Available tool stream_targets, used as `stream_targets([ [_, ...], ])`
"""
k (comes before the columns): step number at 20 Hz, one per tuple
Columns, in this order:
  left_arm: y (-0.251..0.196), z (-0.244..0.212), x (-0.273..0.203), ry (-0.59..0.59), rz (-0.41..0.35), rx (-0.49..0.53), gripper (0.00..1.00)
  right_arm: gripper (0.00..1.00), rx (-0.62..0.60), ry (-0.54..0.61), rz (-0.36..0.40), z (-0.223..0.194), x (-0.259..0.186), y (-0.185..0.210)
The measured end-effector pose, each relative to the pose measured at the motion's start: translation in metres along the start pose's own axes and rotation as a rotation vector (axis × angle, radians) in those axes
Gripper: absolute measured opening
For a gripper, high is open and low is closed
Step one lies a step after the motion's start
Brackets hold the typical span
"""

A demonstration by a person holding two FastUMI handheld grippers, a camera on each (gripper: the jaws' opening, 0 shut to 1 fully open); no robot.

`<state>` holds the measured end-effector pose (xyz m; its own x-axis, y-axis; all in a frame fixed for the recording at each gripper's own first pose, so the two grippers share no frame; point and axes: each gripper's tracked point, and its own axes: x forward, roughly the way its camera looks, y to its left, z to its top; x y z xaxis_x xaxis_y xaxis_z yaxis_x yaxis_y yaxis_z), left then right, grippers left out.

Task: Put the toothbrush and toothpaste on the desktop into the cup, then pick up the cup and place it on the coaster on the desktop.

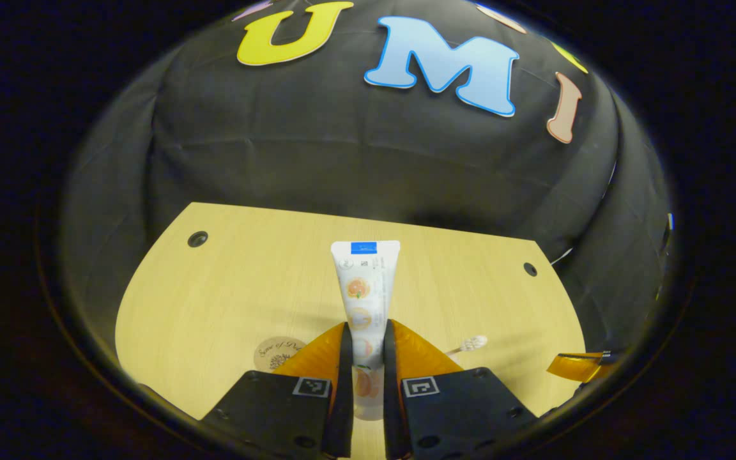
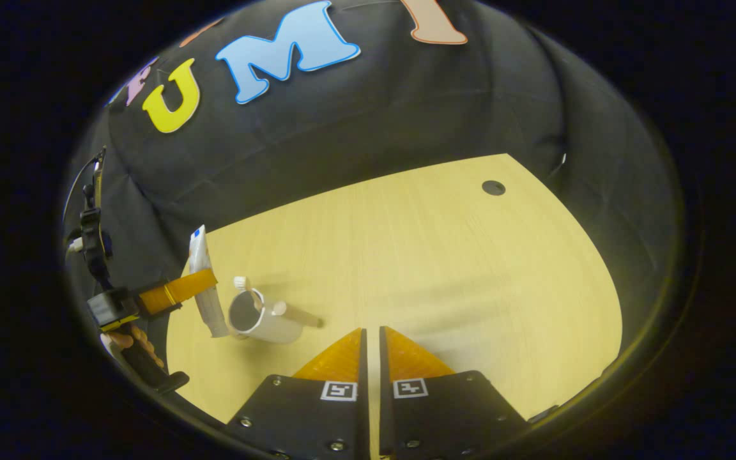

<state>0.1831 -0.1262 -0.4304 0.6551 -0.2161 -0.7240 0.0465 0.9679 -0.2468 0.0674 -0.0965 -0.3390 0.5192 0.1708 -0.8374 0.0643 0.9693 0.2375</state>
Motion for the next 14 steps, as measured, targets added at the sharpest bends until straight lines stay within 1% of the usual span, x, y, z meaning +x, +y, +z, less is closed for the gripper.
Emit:
stream_targets([
  [2,-0.013,0.005,0.02,-0.044,-0.003,0.019,0.27,0.06,0.013,0.022,-0.013,0.003,0.008,-0.02],
  [5,-0.018,0.008,0.029,-0.068,-0.006,0.029,0.27,0.06,0.022,0.031,-0.024,0.005,0.011,-0.032],
  [7,-0.02,0.007,0.035,-0.086,0.009,0.049,0.27,0.06,0.026,0.041,-0.034,0.006,0.015,-0.04],
  [9,-0.022,0.01,0.036,-0.104,0.014,0.038,0.27,0.06,0.028,0.044,-0.041,0.006,0.015,-0.041],
  [10,-0.014,0.005,0.04,-0.096,0.054,0.051,0.27,0.06,0.03,0.048,-0.044,0.007,0.016,-0.043],
  [11,-0.008,-0.001,0.041,-0.082,0.075,0.06,0.27,0.06,0.033,0.051,-0.042,0.007,0.016,-0.042],
  [12,-0.009,-0.004,0.041,-0.075,0.068,0.053,0.28,0.06,0.031,0.053,-0.042,0.008,0.016,-0.042],
  [13,-0.011,-0.008,0.042,-0.069,0.043,0.021,0.29,0.06,0.026,0.055,-0.042,0.006,0.015,-0.04],
  [14,-0.01,-0.01,0.041,-0.068,0.042,0.007,0.31,0.06,0.025,0.057,-0.041,0.006,0.015,-0.039],
])
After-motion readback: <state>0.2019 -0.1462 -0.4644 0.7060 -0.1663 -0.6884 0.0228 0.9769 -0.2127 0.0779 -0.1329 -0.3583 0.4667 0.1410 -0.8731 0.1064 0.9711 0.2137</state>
